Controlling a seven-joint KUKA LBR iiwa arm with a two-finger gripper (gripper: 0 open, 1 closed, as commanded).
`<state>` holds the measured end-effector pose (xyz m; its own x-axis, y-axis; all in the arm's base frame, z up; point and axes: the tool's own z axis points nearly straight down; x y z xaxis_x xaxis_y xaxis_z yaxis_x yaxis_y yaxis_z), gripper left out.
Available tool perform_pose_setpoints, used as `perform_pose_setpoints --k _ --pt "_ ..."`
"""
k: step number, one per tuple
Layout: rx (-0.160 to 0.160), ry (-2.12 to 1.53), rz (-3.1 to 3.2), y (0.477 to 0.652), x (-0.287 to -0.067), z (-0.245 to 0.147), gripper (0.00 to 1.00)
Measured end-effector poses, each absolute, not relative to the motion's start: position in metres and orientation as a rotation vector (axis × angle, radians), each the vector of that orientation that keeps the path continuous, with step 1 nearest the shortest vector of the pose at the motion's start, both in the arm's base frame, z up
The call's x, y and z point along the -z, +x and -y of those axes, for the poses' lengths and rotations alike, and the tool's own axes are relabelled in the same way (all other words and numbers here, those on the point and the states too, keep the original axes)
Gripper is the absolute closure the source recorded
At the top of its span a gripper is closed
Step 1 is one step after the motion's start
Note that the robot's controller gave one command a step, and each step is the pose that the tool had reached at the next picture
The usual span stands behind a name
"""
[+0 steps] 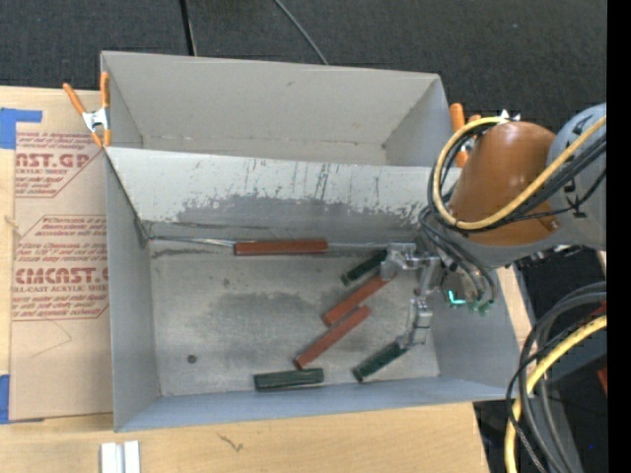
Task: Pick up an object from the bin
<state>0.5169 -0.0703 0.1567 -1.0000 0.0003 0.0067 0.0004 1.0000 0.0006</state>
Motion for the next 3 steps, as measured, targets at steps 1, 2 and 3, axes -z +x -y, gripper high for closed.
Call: perform_pose_setpoints --k 1,2,3 --pt "0.0 0.001 3.143 0.519 -0.161 0.07 0.0" --pt "-0.002 -0.002 3.149 0.498 -0.111 0.068 0.0" --pt "0.001 0.015 3.139 0.484 -0.07 0.063 1.0"
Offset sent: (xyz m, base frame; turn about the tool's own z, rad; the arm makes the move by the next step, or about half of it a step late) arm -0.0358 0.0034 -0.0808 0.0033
